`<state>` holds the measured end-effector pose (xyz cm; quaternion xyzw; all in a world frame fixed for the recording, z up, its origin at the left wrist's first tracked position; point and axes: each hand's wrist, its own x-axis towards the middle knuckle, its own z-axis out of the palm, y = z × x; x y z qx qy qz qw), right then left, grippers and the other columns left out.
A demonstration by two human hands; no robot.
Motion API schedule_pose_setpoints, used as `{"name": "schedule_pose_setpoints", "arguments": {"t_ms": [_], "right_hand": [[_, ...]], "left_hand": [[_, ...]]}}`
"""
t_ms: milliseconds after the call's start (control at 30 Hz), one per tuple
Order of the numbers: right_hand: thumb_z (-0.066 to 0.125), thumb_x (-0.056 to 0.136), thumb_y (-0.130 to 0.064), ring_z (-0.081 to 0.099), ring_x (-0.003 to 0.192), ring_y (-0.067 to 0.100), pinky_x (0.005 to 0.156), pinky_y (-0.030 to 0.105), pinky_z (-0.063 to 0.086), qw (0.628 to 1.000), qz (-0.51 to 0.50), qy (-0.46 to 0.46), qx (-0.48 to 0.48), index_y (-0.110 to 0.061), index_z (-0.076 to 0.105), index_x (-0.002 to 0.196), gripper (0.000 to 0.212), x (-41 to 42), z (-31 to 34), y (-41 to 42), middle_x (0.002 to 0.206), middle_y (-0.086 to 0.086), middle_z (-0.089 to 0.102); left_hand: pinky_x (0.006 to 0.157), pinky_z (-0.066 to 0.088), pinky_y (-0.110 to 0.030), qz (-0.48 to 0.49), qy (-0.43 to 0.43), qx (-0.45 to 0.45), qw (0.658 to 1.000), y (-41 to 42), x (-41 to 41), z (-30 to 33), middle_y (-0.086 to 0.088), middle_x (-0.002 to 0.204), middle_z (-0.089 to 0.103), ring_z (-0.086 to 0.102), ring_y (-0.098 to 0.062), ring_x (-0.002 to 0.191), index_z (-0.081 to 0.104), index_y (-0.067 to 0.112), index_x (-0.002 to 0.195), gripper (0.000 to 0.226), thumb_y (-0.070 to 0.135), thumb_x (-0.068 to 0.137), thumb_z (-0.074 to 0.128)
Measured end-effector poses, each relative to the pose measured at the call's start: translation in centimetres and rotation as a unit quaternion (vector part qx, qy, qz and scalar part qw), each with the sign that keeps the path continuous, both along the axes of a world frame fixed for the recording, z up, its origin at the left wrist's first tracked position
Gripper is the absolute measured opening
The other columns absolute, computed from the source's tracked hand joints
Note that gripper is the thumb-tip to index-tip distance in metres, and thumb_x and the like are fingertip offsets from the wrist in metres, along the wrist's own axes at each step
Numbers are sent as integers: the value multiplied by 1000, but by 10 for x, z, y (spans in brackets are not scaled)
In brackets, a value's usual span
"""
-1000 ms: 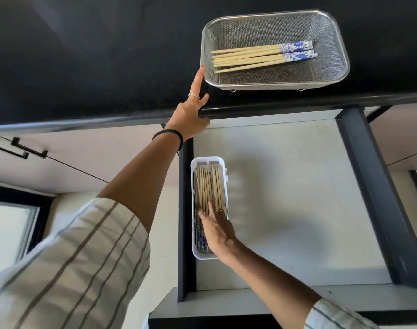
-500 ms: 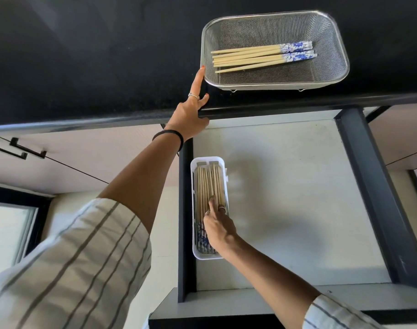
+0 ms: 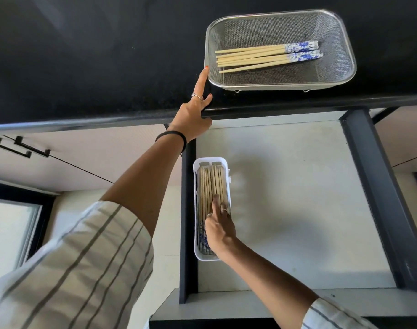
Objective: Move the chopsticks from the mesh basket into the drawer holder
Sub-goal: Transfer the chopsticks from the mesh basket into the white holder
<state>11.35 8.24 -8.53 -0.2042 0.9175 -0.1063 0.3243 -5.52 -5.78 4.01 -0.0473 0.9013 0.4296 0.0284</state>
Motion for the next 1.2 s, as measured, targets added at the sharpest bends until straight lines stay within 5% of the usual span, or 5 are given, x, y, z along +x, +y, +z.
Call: {"name": "schedule_pose_setpoints", "arguments": {"t_ms": [133, 267, 567, 833, 1200], "right_hand": [[57, 87, 6, 15, 146, 35, 118, 37, 26, 1000, -16, -21, -4, 4, 48, 131, 45, -8, 1, -3, 160, 13, -15], [56, 87, 5, 13, 146, 34, 117, 37, 29, 999, -38, -37, -4, 3, 48, 131, 44, -12, 4, -4, 160, 12, -17], [50, 88, 5, 4, 149, 31, 120, 37, 21, 999, 25, -11, -24, 0, 25, 147, 65, -17, 5, -2, 161, 9, -10], [47, 86, 10, 8, 147, 38, 120, 40, 20, 998, -13, -33, -47, 7, 14, 148, 70, -15, 11, -2, 158, 23, -8], [44, 89, 4, 6, 146, 41, 120, 41, 19, 998, -8, -64, 12, 14, 21, 143, 59, -16, 15, -3, 156, 31, 0]], "left_hand": [[54, 36, 6, 11, 11, -11, 1000, 0, 1, -1, -4, 149, 39, 56, -21, 117, -14, 40, 148, 109, -9, 82, 58], [52, 38, 4, 4, -2, -10, 1000, 0, -1, -2, -5, 149, 39, 61, -6, 77, -15, 41, 148, 110, -9, 82, 58], [54, 39, 2, 2, -8, -3, 1000, -2, -3, -5, -5, 151, 35, 44, 11, 61, -16, 41, 147, 110, -10, 82, 57], [55, 41, 2, 12, -1, 1, 1000, -2, 0, -1, -7, 149, 39, 53, -27, 121, -15, 42, 147, 109, -12, 82, 54], [58, 36, 8, 33, 12, 5, 999, -1, -1, -5, -9, 149, 38, 42, -25, 133, -12, 35, 149, 104, -12, 84, 54]]}}
